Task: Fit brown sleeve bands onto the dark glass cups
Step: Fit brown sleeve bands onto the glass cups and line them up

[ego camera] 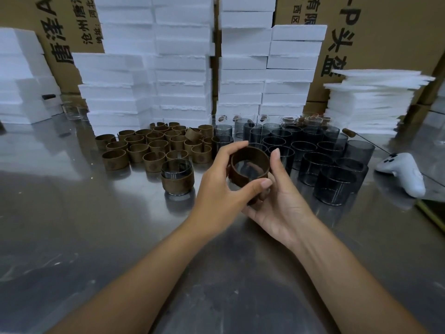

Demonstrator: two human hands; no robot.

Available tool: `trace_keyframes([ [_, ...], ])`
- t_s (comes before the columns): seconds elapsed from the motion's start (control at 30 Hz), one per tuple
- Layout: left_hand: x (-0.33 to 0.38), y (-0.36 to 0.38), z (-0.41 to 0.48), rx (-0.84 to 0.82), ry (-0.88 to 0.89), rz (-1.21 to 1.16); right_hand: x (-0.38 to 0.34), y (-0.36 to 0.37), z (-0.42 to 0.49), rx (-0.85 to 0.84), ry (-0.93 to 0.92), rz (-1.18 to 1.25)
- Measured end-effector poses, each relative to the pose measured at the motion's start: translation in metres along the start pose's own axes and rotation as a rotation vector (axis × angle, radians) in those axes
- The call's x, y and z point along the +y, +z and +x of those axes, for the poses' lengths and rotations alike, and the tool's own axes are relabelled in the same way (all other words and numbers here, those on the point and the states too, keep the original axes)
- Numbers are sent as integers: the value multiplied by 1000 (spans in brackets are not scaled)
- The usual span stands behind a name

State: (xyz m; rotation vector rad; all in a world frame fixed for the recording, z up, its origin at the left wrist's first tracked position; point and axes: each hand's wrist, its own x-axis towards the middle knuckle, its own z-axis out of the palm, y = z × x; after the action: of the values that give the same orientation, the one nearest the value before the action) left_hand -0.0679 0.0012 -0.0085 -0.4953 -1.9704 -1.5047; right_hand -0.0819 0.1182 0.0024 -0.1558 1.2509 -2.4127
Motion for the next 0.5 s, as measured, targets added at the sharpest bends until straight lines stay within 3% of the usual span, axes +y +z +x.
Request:
trace_keyframes([
  [0.23,-2,-1,1,-47,-35,4,1,1,0,-5,0,40],
  [0.5,-1,-3,1,-107,-171,-170,0,-3,4,16,-36,80],
])
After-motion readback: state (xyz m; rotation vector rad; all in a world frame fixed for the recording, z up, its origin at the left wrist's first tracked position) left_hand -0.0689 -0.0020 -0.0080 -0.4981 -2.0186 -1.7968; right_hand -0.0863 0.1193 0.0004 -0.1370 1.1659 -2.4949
